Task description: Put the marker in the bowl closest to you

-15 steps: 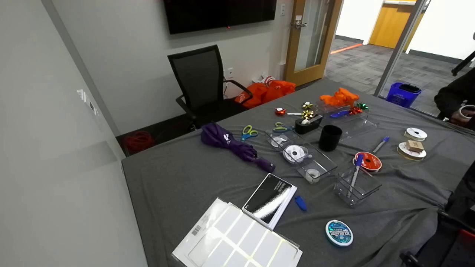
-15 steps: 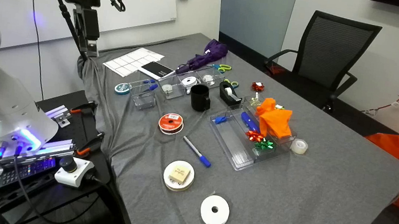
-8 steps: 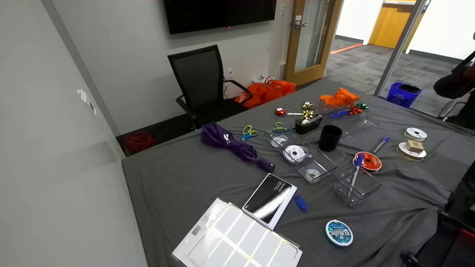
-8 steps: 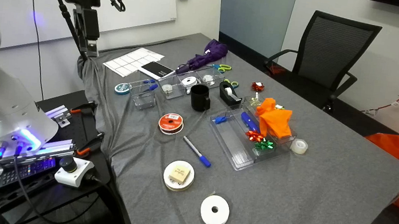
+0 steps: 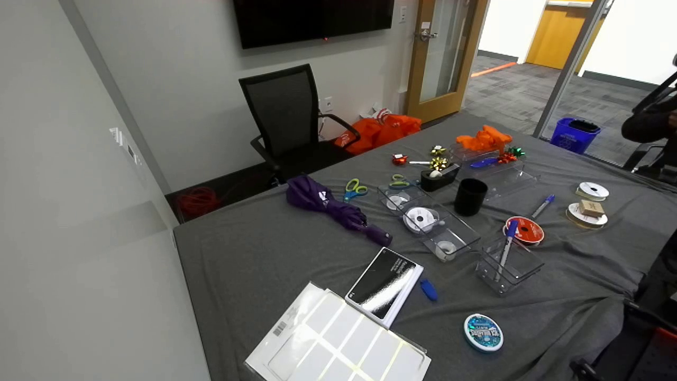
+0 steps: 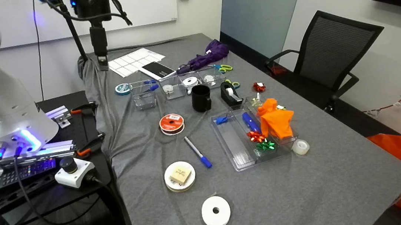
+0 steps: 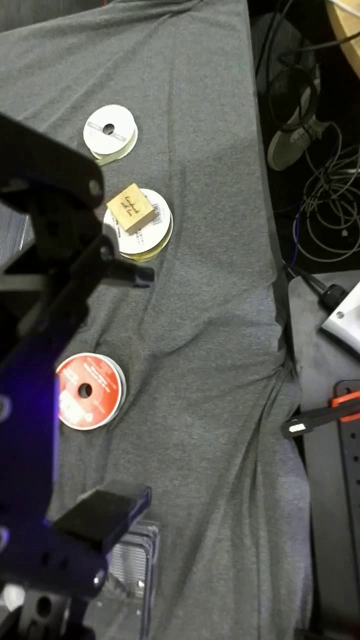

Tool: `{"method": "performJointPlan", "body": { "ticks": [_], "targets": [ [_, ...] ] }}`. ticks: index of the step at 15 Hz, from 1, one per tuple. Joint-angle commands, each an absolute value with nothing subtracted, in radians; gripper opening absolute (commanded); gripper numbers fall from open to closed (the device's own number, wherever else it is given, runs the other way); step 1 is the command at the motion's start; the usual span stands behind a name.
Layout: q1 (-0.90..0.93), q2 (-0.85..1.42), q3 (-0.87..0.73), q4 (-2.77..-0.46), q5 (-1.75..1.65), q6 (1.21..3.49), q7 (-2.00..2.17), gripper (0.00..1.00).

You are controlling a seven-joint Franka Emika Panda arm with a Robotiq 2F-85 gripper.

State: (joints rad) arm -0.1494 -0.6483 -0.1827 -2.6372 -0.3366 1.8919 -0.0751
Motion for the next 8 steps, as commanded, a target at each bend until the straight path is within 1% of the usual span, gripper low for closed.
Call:
{"method": "performJointPlan", "body": {
  "ticks": [1,8],
  "targets": [
    [-0.211,-0.55,-0.237,-2.666,-0.301,2.094,0.018,1.0],
    [-0.325,-0.242,-0.246,-2.561,-0.255,2.447,0.276,1.0]
  ]
}}
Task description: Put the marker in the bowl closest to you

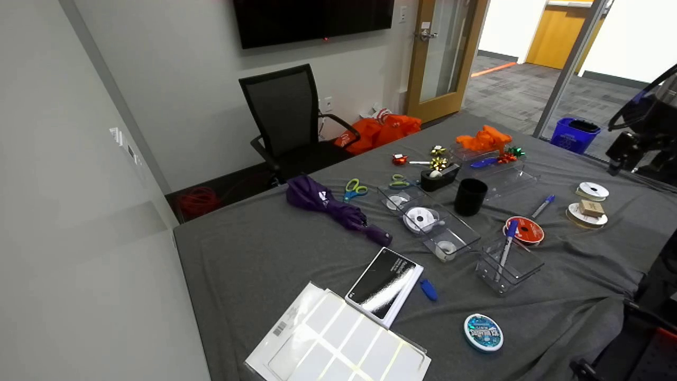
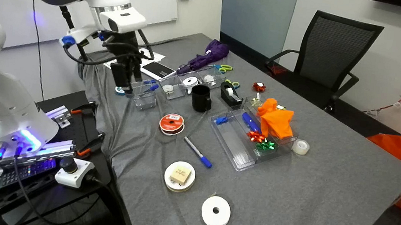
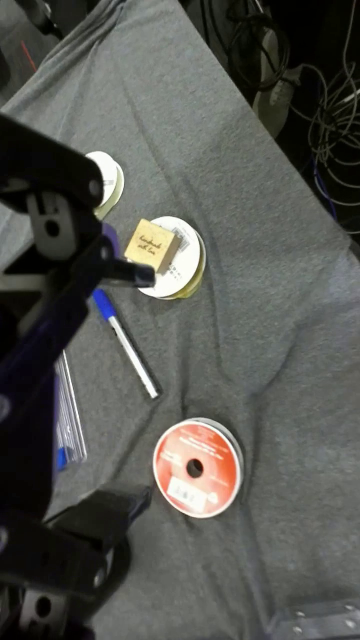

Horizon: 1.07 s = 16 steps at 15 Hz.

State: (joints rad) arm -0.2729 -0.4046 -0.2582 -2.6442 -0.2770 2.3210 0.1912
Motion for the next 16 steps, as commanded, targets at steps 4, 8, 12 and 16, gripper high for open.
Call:
{"method": "performJointPlan", "body": {
  "ticks": [4,8,12,16],
  "targets": [
    [-0.357,-0.043,-0.248,-2.426,-0.253,2.584,0.433,1.0],
    [-0.334,-0.057,-0.264,-2.438,-0.264,2.571,0.427,1.0],
    [-0.333,-0.046,-0.266,-2.426,-0.263,2.572,0.432,1.0],
    [-0.303,0.018,-0.274,-2.389,0.094,2.582,0.236,1.0]
  ]
}}
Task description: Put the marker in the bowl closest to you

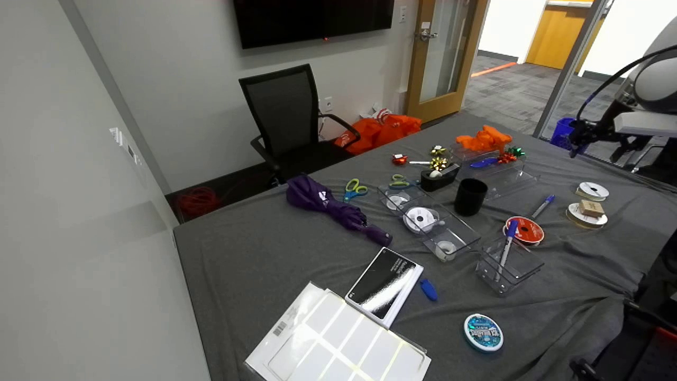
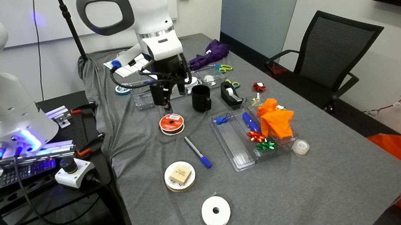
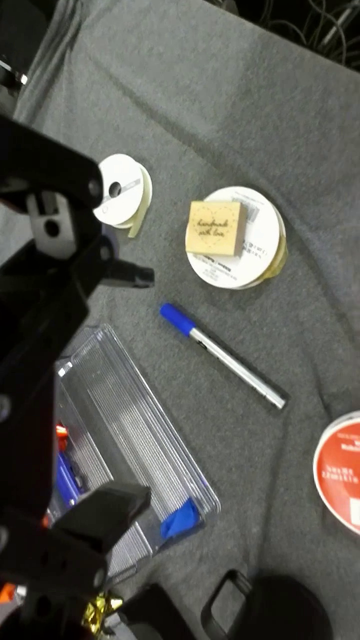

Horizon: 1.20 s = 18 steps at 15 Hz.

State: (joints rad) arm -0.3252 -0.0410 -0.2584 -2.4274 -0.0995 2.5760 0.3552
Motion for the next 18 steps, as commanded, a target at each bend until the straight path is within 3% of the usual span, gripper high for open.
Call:
{"method": "performJointPlan", "body": {
  "ticks": [1,10,18],
  "targets": [
    [-0.299,0.041,-0.273,-2.361,0.184,2.543,0.198,1.0],
    [-0.306,0.372,-0.284,-2.064,0.253,2.453,0.389,1.0],
    [-0.327,0.611,-0.288,-1.967,0.267,2.567,0.405,1.0]
  ]
}}
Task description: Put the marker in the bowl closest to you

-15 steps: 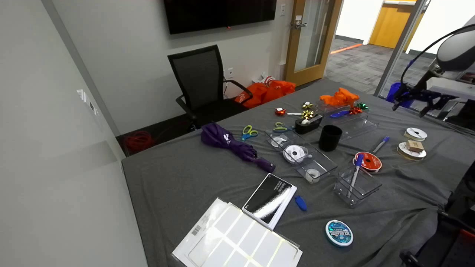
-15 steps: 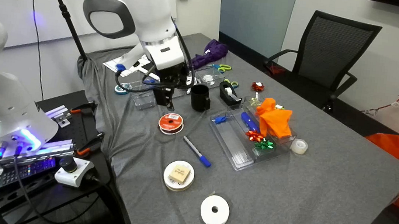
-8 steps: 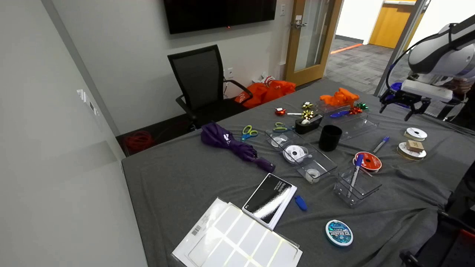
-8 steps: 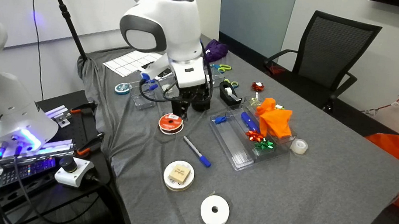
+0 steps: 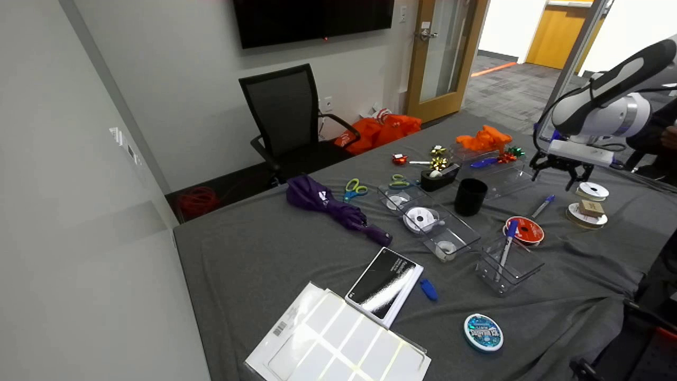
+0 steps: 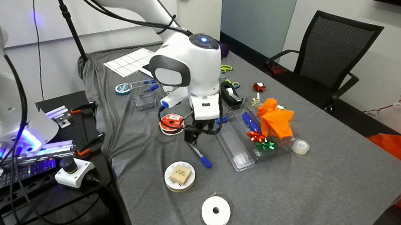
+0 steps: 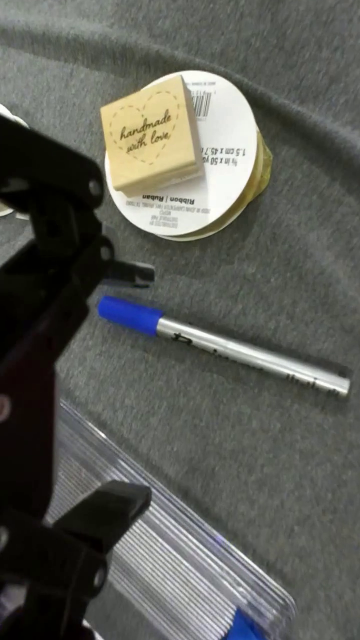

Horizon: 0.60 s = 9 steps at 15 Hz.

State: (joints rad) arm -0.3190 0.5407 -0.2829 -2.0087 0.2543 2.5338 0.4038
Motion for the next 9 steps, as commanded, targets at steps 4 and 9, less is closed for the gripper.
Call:
{"method": "performJointPlan", "body": {
  "ticks": [4,9],
  "targets": [
    [-0.332,0.673,-0.292,-1.942,0.28,2.613,0.423,1.0],
    [-0.324,0.72,-0.308,-1.927,0.282,2.656,0.471,1.0]
  ]
}}
